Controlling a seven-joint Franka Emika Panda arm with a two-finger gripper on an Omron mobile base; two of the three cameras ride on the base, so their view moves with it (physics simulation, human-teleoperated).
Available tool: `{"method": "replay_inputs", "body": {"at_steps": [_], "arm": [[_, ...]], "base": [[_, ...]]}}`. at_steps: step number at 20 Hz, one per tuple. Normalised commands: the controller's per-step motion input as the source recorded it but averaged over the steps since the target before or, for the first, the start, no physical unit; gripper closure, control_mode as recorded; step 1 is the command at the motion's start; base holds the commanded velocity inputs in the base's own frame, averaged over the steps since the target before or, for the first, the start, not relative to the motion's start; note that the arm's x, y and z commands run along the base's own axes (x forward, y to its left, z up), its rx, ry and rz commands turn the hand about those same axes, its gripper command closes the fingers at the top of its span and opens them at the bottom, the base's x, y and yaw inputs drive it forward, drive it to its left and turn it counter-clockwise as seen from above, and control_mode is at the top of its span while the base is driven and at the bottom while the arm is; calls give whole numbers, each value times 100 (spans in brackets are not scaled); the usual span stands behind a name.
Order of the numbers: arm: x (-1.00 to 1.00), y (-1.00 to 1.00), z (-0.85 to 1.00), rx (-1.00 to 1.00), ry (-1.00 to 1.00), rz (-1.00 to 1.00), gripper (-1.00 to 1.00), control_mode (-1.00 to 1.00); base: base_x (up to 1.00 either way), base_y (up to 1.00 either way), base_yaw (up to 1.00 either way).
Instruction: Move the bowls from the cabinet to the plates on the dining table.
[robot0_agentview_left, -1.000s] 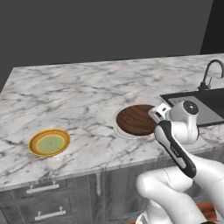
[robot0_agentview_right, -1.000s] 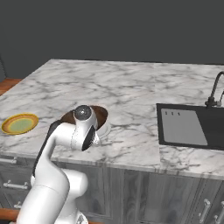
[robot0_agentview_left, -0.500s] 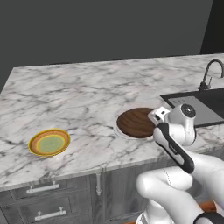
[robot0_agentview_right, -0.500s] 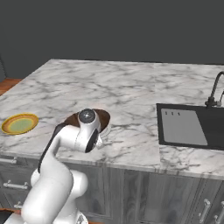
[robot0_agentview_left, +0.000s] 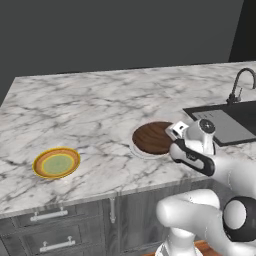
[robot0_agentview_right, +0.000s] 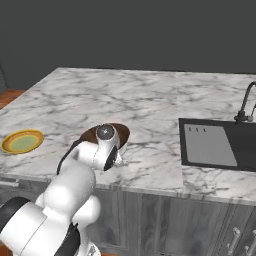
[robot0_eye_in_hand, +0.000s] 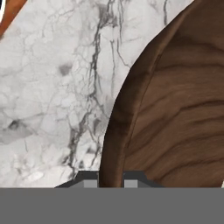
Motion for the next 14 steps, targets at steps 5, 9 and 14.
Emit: {"method": "replay_inputs", "body": {"at_steps": [5,9,14], "arm": [[13,0,-20,0,7,1,100,-100],[20,0,-13,0,5,0,100,-100],[35,-1,-11,0,5,0,100,-100]], "base": [[0,0,0],[0,0,0],[0,0,0]]}}
